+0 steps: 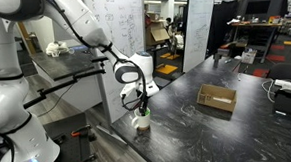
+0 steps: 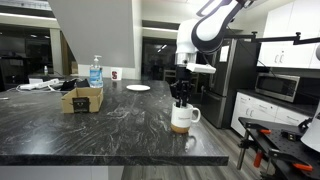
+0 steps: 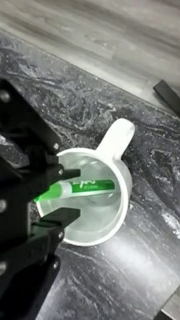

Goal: Remove the marker from the white mug.

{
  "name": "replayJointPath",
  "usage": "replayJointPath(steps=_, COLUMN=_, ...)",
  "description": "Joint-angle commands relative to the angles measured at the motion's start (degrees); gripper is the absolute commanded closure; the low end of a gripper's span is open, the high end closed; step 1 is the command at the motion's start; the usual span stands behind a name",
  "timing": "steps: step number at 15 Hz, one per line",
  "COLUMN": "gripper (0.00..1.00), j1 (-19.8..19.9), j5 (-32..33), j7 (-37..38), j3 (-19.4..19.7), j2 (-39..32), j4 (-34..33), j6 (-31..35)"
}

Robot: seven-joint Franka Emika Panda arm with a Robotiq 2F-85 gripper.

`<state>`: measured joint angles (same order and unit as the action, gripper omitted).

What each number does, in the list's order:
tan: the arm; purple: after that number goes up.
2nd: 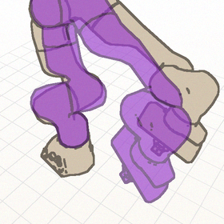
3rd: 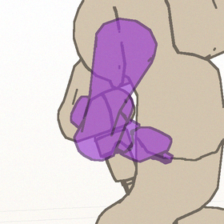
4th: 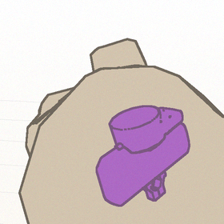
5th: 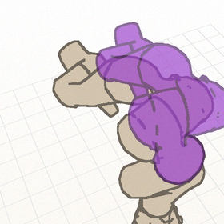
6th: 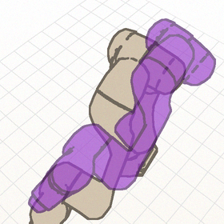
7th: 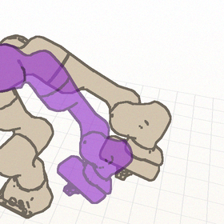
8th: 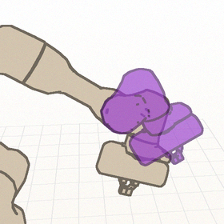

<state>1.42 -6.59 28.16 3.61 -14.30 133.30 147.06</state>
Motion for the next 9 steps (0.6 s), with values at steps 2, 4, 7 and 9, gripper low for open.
replayJointPath(steps=2, gripper=0.62, j1=-1.1, j5=0.2, j7=-1.3, j3=0.8, j2=-1.6, j4=-0.1, j6=3.3)
replayJointPath(steps=4, gripper=0.61, j1=-1.4, j5=0.7, j7=-1.1, j3=1.0, j2=-2.4, j4=-0.3, j6=4.0)
replayJointPath(steps=7, gripper=0.62, j1=-1.8, j5=1.5, j7=-0.5, j3=1.5, j2=-3.3, j4=-0.5, j6=4.7)
replayJointPath(steps=9, gripper=0.87, j1=-2.0, j5=1.6, j7=-0.3, j3=1.7, j2=-3.5, j4=-0.4, j6=4.7)
